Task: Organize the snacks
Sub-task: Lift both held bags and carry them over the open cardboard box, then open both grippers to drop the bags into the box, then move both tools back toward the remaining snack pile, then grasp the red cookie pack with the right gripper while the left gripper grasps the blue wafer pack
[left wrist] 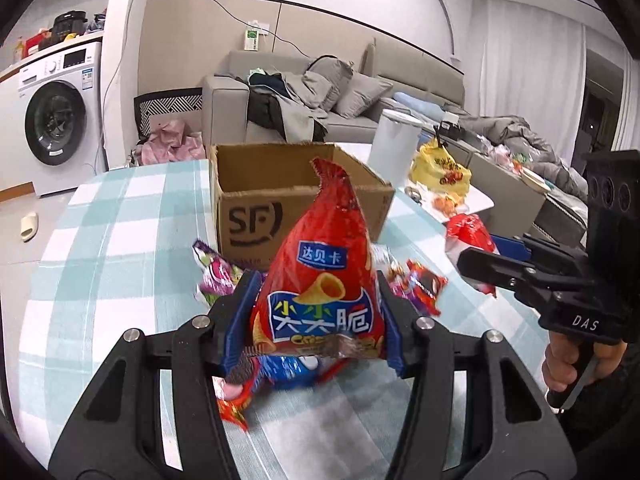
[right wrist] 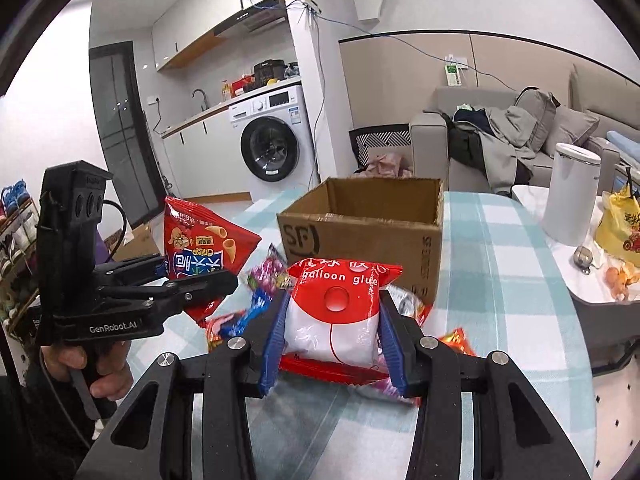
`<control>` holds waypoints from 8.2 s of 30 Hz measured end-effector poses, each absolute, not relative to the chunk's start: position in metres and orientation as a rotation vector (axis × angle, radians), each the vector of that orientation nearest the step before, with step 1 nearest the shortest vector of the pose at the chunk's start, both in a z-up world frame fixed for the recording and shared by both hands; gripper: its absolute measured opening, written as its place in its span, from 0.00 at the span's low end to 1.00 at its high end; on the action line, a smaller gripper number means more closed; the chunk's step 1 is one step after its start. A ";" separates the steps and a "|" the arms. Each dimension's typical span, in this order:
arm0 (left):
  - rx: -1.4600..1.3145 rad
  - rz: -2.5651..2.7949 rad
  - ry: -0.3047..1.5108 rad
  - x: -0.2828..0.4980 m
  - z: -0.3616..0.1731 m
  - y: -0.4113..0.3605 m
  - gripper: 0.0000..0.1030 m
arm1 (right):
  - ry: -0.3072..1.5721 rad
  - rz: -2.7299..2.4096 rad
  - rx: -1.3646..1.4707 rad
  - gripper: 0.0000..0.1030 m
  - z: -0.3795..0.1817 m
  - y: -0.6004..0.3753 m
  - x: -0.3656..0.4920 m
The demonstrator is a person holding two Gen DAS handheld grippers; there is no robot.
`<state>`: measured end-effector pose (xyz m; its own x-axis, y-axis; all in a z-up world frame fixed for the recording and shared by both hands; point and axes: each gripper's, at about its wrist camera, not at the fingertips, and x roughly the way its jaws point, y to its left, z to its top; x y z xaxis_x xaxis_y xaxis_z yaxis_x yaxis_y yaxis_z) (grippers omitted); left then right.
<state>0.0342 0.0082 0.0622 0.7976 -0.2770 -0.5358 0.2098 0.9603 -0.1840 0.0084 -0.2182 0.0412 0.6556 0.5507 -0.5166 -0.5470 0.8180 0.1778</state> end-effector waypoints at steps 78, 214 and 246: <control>-0.053 -0.193 0.675 0.235 0.052 0.002 0.51 | 0.751 0.549 0.134 0.42 0.021 -0.177 0.214; -0.090 -0.132 0.814 0.084 -0.031 0.025 0.70 | 0.892 0.430 -0.038 0.46 -0.055 -0.258 0.101; -0.038 -0.279 0.831 0.077 -0.037 -0.002 0.40 | 0.882 0.444 -0.036 0.46 -0.049 -0.256 0.098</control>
<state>0.0771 -0.0016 -0.0374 0.6399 -0.2594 -0.7234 0.2299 0.9628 -0.1418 0.0975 -0.2562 -0.0494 0.5510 0.3609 -0.7524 -0.3904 0.9084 0.1498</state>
